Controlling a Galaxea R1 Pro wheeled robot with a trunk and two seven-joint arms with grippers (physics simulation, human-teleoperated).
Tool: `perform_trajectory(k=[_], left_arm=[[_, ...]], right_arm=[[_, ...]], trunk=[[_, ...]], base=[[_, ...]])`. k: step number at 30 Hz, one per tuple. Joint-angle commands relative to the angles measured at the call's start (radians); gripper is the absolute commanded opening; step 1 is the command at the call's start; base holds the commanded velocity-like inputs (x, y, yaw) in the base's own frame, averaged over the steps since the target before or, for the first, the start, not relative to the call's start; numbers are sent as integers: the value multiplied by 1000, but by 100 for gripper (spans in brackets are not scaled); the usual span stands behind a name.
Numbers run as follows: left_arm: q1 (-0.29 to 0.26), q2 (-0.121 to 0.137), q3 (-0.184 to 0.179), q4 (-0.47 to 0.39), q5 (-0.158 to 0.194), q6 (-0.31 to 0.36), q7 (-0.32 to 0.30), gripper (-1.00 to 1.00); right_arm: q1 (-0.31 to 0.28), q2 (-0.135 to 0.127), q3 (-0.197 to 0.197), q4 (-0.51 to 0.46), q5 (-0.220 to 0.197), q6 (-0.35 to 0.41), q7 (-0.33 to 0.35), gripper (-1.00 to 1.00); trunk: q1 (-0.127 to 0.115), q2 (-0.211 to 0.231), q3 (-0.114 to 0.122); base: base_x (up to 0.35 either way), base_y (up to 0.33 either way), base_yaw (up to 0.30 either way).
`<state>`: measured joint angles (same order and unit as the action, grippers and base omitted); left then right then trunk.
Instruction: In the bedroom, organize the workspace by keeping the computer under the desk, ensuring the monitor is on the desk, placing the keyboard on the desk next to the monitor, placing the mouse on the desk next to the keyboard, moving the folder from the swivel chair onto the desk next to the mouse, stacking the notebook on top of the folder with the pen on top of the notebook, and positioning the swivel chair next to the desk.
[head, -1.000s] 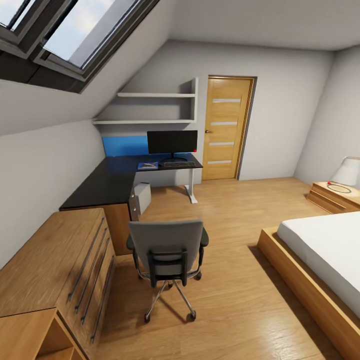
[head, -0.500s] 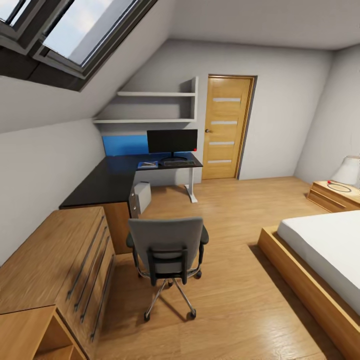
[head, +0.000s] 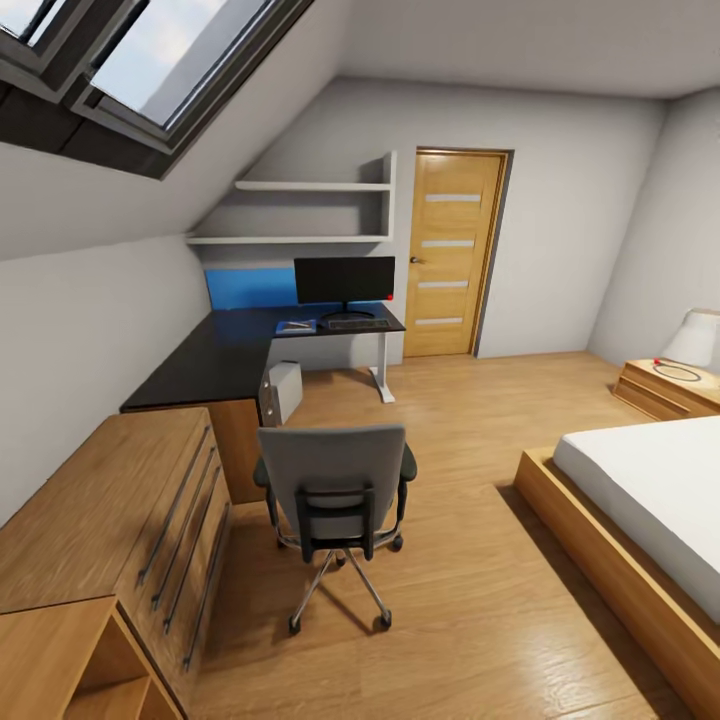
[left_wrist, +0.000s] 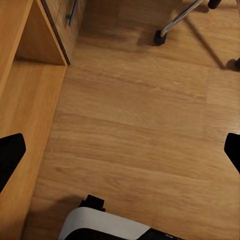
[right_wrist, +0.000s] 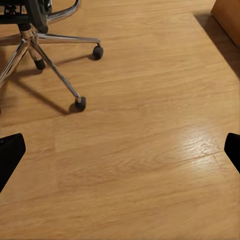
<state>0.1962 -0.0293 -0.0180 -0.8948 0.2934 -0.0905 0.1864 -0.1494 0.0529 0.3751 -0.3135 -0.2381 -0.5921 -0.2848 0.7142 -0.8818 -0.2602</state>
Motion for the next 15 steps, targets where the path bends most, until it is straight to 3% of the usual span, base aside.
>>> perform_trajectory(k=[1,15], left_arm=[[0,0,-2,-1,9,-3,4,100],[0,-1,-2,0,9,-2,5,100]], right_arm=[[-1,-1,9,1,-8,-4,-5,100],[-1,0,10,9,-8,-3,-4,100]], trunk=[[4,-8,-4],[58,-106,-48]], base=[[-3,0,0],[-1,0,0]])
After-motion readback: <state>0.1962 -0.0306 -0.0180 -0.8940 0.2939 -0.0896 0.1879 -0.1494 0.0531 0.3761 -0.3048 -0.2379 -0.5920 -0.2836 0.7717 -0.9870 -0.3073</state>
